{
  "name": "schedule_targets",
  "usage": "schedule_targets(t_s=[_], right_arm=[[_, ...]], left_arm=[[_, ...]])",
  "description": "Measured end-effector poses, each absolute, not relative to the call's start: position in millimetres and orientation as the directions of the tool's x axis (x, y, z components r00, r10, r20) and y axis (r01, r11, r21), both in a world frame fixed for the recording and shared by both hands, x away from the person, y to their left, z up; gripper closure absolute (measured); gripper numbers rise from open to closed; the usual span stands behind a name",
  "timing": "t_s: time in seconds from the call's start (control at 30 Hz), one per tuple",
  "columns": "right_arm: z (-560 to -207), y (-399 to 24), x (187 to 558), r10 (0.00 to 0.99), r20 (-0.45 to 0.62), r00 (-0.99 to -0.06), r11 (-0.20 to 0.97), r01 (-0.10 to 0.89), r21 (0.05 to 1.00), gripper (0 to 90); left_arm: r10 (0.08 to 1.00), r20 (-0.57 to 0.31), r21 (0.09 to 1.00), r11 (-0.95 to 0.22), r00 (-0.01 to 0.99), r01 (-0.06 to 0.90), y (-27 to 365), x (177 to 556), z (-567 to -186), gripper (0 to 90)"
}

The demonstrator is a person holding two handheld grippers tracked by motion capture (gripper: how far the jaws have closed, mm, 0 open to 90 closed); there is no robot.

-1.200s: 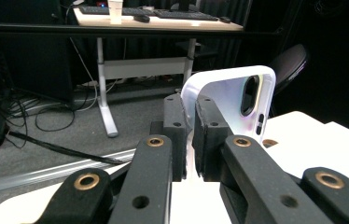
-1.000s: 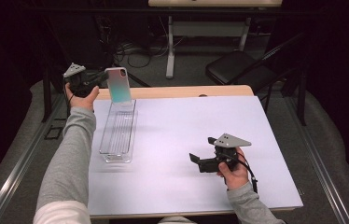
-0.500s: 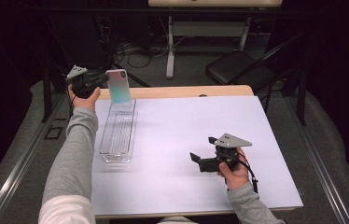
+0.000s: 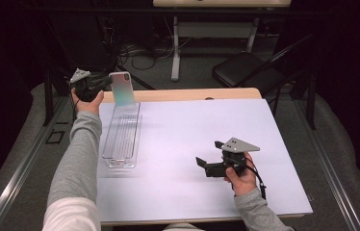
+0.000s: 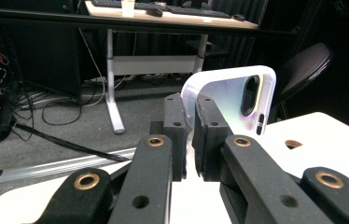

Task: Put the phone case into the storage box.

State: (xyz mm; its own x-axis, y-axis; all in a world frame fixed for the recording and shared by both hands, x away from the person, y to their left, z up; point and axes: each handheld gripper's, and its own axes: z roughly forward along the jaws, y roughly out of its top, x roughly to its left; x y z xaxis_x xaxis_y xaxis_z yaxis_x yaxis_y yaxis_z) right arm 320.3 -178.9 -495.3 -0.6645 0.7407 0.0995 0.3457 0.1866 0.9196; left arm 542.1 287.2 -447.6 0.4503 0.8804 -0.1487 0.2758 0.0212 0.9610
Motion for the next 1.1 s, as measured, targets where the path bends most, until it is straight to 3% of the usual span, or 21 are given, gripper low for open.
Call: schedule_targets(t_s=[0.67,1.1], right_arm=[[-497.7,-180.3,322.1,0.747,0.109,-0.655,0.180,0.357,0.917,8.4],[-499.3,-179.4,322.4,0.745,0.106,-0.658,0.185,0.357,0.916,9.4]], left_arm=[[0.875,-0.162,0.947,0.008,0.455,0.322,278.1,551.3,-493.3,85.0],[0.879,-0.145,0.941,-0.020,0.455,0.338,278.7,550.7,-502.4,85.0]])
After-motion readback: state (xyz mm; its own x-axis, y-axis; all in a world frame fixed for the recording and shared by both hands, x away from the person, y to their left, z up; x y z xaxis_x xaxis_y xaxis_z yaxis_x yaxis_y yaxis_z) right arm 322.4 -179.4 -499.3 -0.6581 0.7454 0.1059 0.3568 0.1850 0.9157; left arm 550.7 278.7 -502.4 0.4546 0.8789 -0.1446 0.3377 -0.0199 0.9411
